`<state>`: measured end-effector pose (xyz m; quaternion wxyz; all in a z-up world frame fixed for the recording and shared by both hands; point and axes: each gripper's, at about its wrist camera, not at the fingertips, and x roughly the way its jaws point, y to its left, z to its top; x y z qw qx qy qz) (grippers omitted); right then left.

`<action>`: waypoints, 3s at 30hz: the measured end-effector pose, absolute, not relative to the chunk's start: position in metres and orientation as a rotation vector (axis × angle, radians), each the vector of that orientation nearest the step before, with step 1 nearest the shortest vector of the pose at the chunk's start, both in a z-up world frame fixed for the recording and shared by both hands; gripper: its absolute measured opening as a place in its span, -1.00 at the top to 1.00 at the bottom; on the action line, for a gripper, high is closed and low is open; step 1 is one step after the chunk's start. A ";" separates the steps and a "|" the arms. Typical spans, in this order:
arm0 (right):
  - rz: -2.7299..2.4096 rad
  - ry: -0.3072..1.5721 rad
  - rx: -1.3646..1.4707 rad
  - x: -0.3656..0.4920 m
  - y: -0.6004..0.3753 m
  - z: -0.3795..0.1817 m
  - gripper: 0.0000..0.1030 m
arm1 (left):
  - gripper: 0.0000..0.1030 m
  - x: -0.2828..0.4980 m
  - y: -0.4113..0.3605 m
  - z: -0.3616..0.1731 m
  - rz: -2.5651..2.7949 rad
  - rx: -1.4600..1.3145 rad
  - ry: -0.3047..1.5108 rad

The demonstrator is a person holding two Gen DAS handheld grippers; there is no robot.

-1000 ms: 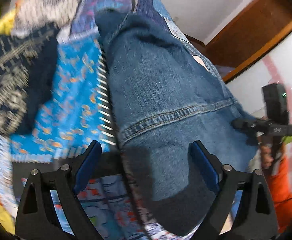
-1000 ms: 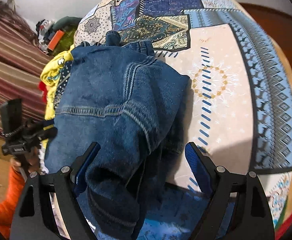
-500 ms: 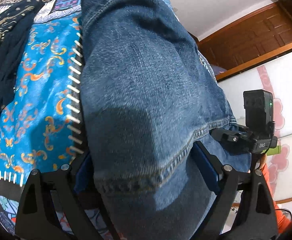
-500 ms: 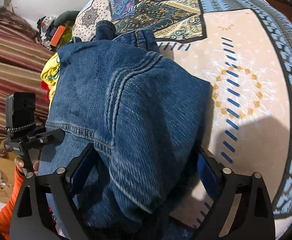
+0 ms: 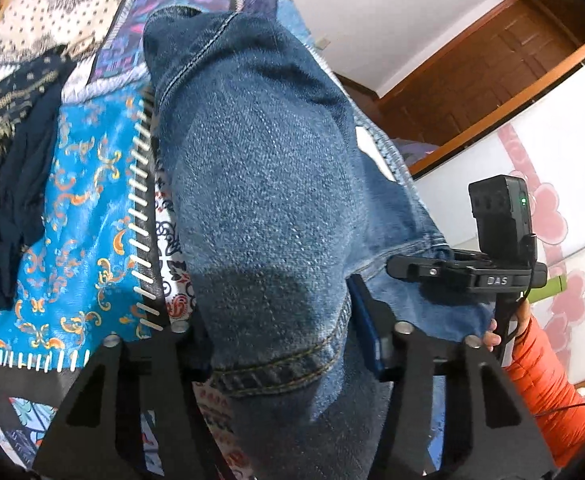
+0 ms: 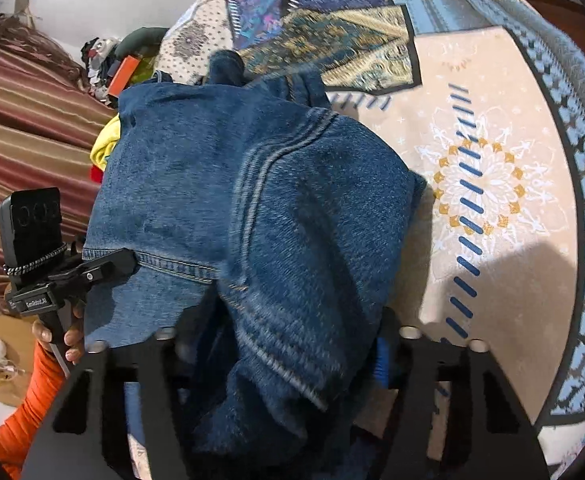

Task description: Fold large clothes

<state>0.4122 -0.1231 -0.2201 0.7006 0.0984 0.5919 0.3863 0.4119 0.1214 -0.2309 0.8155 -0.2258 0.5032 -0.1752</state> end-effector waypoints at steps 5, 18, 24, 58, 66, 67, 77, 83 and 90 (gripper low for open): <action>0.886 1.250 0.177 0.398 -0.115 -0.191 0.47 | 0.16 0.391 0.120 -0.199 -0.378 -0.432 1.011; 0.994 1.068 0.144 0.383 -0.022 -0.116 0.60 | 0.25 0.339 0.196 -0.092 -0.298 -0.375 0.745; 1.042 1.019 0.146 0.397 0.046 -0.099 0.60 | 0.25 0.335 0.260 -0.074 -0.218 -0.376 0.682; 0.811 0.994 -0.252 0.415 0.184 -0.180 -0.21 | -0.30 0.352 0.395 -0.199 0.208 -0.226 0.885; 0.851 0.941 -0.224 0.366 0.160 -0.163 -0.21 | -0.42 0.321 0.359 -0.195 0.188 -0.192 0.895; 0.851 0.952 -0.231 0.358 0.157 -0.166 -0.21 | -0.42 0.316 0.355 -0.197 0.193 -0.181 0.911; 0.820 0.955 -0.250 0.324 0.127 -0.160 -0.21 | -0.42 0.271 0.326 -0.200 0.271 -0.116 0.988; 0.886 0.753 -0.116 0.279 0.086 -0.076 -0.21 | -0.42 0.226 0.292 -0.124 0.256 -0.105 0.779; 0.911 0.439 -0.038 0.203 0.048 0.021 -0.21 | -0.42 0.155 0.250 -0.022 0.185 -0.143 0.465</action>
